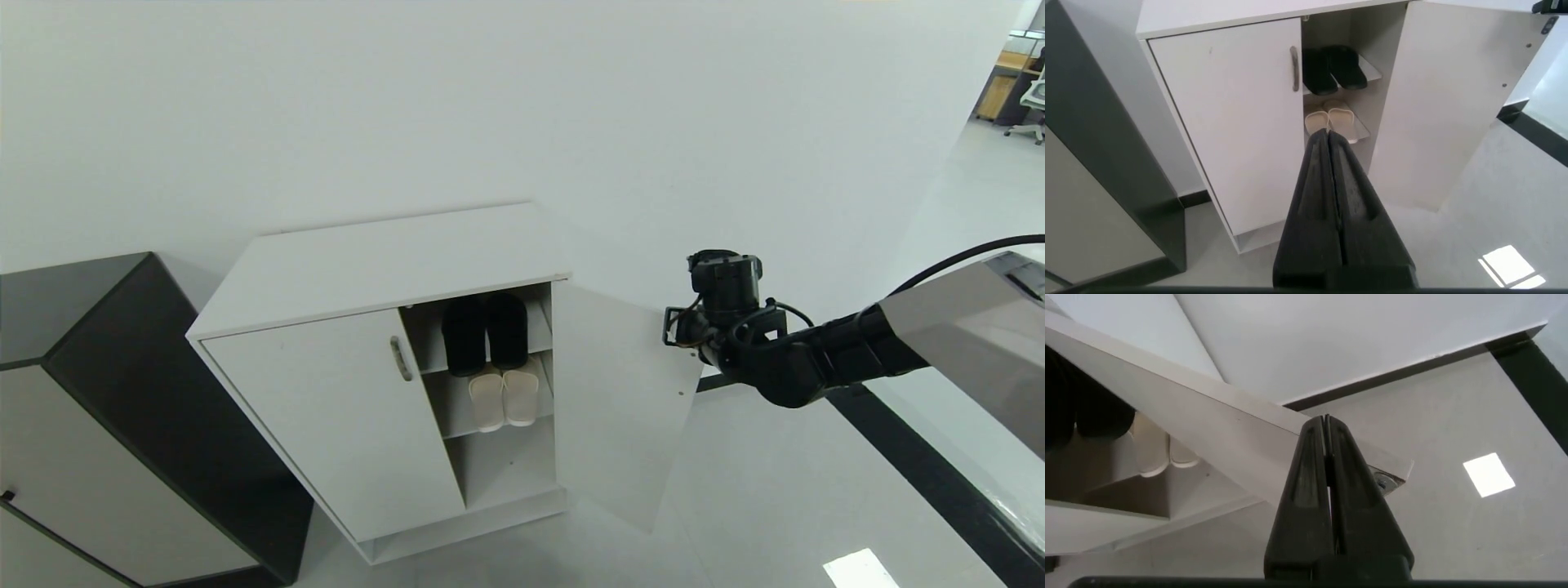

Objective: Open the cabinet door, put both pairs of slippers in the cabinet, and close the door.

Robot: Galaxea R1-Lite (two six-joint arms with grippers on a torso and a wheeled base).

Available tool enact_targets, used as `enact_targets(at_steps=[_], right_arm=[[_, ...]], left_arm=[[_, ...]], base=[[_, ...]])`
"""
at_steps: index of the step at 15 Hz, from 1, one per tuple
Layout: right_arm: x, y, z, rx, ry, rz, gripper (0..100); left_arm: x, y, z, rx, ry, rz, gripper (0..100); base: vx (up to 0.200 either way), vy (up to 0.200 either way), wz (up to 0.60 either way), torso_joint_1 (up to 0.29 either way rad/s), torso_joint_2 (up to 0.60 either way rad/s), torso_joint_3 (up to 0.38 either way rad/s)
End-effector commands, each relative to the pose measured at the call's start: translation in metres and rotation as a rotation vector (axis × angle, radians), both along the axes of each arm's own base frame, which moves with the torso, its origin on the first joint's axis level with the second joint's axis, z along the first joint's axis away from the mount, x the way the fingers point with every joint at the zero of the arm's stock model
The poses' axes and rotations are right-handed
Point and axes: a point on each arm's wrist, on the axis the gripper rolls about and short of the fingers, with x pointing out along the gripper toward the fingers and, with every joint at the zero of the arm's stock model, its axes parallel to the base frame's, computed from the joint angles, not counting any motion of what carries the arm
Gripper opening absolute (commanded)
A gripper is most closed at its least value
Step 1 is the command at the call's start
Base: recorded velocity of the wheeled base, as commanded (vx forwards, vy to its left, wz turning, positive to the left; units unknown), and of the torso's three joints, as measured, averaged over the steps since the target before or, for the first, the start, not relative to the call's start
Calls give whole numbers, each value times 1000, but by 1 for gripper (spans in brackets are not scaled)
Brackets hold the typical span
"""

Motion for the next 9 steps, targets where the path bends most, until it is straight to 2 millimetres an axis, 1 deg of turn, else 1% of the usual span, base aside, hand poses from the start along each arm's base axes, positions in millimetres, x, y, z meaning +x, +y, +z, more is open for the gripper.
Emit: enact_targets(at_steps=[1, 2, 4, 6, 7, 8, 9], right_arm=[[-11, 7, 3, -3, 7, 25, 0], [-20, 13, 5, -4, 10, 47, 0], [-46, 29, 9, -13, 24, 111, 0], [-66, 42, 15, -2, 23, 158, 0], [-86, 52, 22, 8, 18, 203, 0], [-101, 57, 26, 8, 17, 239, 0], [-108, 59, 29, 10, 14, 254, 0]], left_arm=[[0, 0, 0, 0, 0, 0, 0], [0, 0, 0, 0, 0, 0, 0], [0, 0, 0, 0, 0, 0, 0], [0, 0, 0, 0, 0, 0, 0], [0, 0, 0, 0, 1, 0, 0], [0, 0, 0, 0, 1, 0, 0], [0, 0, 0, 0, 1, 0, 0]], base=[[0, 0, 0, 0, 0, 0], [0, 0, 0, 0, 0, 0], [0, 0, 0, 0, 0, 0], [0, 0, 0, 0, 0, 0], [0, 0, 0, 0, 0, 0], [0, 0, 0, 0, 0, 0], [0, 0, 0, 0, 0, 0]])
